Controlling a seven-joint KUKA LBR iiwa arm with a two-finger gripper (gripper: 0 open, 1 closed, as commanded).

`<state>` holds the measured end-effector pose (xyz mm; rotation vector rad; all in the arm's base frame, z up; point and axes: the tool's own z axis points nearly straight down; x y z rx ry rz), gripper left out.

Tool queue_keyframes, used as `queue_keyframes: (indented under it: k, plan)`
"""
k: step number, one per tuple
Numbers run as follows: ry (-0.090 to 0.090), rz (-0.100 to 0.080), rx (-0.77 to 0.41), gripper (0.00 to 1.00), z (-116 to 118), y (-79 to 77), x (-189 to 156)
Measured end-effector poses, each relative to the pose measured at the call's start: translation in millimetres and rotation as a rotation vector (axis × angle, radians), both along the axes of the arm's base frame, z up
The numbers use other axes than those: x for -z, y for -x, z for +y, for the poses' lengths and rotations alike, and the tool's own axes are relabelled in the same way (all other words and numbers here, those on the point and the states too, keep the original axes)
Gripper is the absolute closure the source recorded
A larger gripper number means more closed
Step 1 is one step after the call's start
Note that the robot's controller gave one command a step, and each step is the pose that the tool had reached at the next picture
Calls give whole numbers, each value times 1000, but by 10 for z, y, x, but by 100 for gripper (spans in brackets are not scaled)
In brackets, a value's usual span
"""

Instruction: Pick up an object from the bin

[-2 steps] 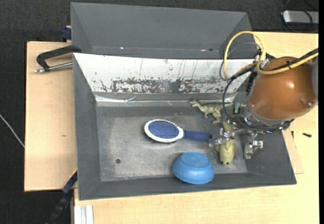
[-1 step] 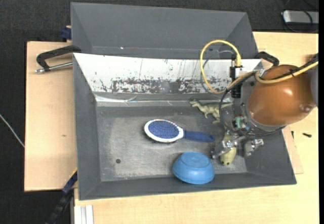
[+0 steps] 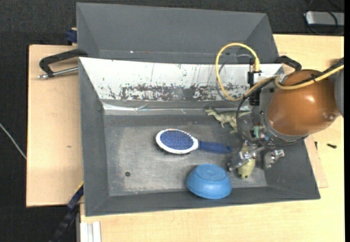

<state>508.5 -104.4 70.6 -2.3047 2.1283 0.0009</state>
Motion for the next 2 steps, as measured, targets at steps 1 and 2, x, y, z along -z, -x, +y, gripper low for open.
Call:
queue_keyframes:
  k: [1, 2]
  plan:
    - [2, -1, 3, 100, -11, -6, -9]
    - [3, -9, 6, 100, -1, -32, -989]
